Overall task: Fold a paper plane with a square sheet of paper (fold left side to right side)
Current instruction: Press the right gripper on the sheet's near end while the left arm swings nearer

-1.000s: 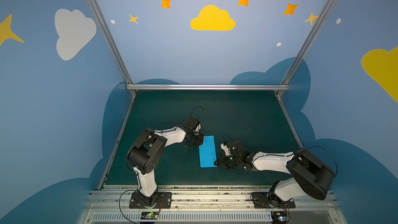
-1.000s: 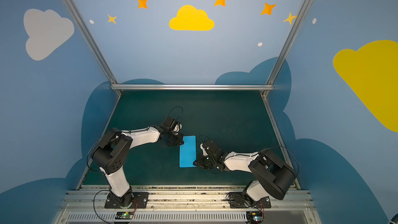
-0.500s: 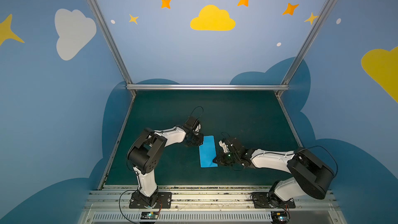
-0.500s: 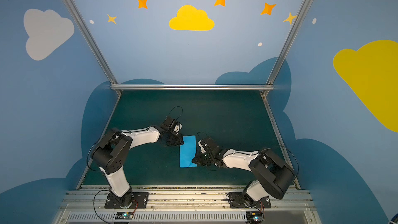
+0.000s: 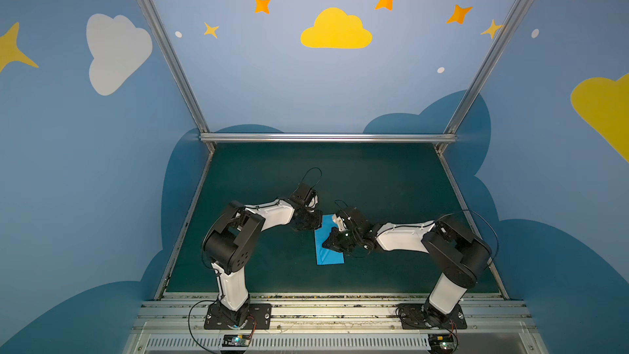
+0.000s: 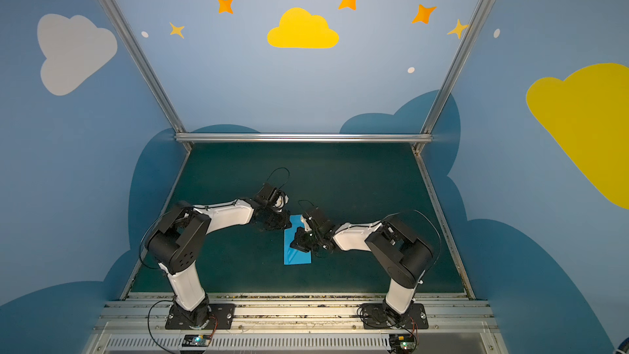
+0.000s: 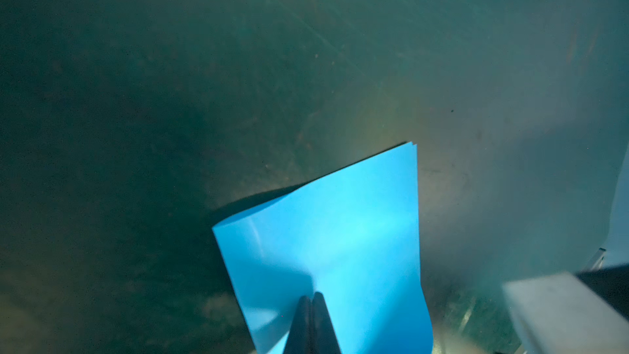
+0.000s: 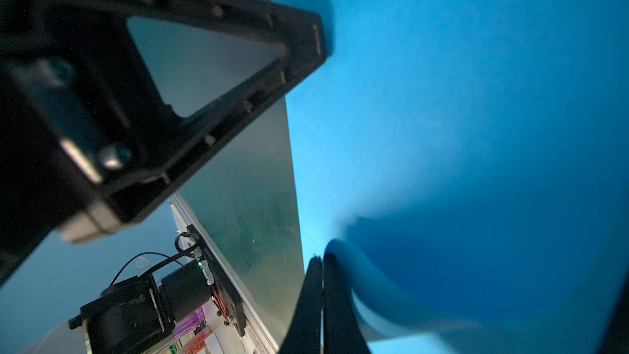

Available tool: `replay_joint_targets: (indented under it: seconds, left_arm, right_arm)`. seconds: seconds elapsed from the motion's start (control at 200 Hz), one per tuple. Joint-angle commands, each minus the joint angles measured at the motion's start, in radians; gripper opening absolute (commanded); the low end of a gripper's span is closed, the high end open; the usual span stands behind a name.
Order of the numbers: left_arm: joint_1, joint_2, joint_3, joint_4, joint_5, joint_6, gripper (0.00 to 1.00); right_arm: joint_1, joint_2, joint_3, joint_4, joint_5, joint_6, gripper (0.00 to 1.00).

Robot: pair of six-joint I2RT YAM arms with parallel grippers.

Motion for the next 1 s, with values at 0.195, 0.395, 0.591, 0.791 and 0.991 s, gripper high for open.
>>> replay_joint_targets:
  seconds: [0.195, 0.395, 0.591, 0.791, 0.991]
  left_arm:
    - [-0.011, 0.050, -0.013, -0.025, -0.017, 0.016, 0.04]
    - [-0.011, 0.053, -0.013, -0.025, -0.016, 0.017, 0.04]
    - [-0.012, 0.053, -0.013, -0.028, -0.015, 0.018, 0.04]
    - [-0.012, 0.048, -0.013, -0.030, -0.017, 0.021, 0.04]
    - [-0.012, 0.048, -0.011, -0.032, -0.017, 0.022, 0.04]
  right_arm:
    - [-0.021, 0.034, 0.019, 0.031, 0.015, 0.021, 0.00]
    - [-0.027, 0.054, 0.033, 0.036, 0.015, 0.022, 0.00]
    - [-0.026, 0.079, 0.052, 0.048, 0.004, 0.029, 0.00]
    - [-0.026, 0.090, 0.062, 0.044, 0.000, 0.028, 0.00]
    - [-0.025, 0.091, 0.056, 0.044, 0.000, 0.029, 0.08]
